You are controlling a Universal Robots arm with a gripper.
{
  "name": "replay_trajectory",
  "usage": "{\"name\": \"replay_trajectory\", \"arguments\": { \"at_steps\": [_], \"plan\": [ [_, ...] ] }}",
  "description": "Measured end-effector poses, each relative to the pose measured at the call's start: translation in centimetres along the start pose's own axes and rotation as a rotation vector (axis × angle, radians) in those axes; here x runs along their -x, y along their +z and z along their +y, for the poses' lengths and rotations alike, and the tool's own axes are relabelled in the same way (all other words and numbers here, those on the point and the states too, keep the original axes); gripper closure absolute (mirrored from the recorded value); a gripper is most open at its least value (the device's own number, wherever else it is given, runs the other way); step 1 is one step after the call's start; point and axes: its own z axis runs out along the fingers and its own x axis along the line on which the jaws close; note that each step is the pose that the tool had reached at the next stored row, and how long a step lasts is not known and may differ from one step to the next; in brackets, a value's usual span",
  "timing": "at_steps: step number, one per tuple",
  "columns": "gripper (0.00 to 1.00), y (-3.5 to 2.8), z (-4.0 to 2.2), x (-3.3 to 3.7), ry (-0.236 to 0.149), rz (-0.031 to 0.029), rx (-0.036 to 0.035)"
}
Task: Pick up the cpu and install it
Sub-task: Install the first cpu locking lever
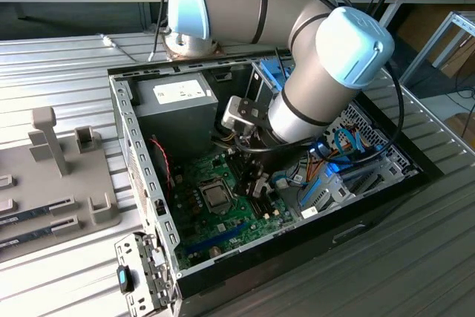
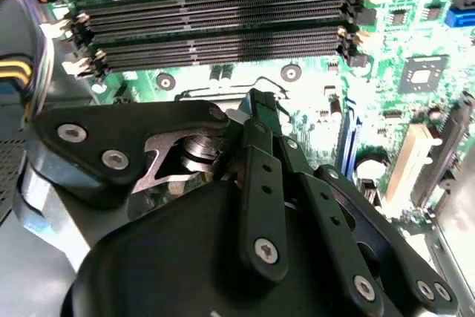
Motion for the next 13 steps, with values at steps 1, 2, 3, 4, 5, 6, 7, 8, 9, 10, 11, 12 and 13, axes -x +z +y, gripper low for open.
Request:
{"name": "replay_trajectory", "arguments": {
  "at_steps": [1, 2, 3, 4, 5, 6, 7, 8, 9, 10, 11, 12, 13],
  "plan": [
    [0.89, -0.60, 0.06, 0.00, 0.000, -0.0006, 0.0006],
    [0.89, -0.70, 0.08, -0.01, 0.000, -0.0004, 0.0007],
    [0.89, -0.69, 0.07, 0.00, 0.000, -0.0007, 0.0008],
    [0.89, -0.69, 0.07, 0.00, 0.000, -0.0007, 0.0008],
    [0.89, -0.70, 0.07, 0.00, 0.000, -0.0007, 0.0008],
    [0.89, -0.70, 0.07, -0.01, 0.000, -0.0006, 0.0008],
    [0.89, -0.70, 0.07, -0.01, 0.000, -0.0006, 0.0008],
    [0.89, -0.70, 0.07, -0.01, 0.000, -0.0006, 0.0008],
    [0.89, -0.70, 0.07, -0.01, 0.000, -0.0006, 0.0008],
    [0.89, -0.70, 0.07, -0.01, 0.000, -0.0006, 0.0008],
    [0.89, -0.70, 0.07, -0.01, 0.000, -0.0005, 0.0008],
    [0.89, -0.70, 0.07, -0.01, 0.000, -0.0005, 0.0007],
    [0.89, -0.70, 0.07, -0.01, 0.000, -0.0005, 0.0008]
  ]
}}
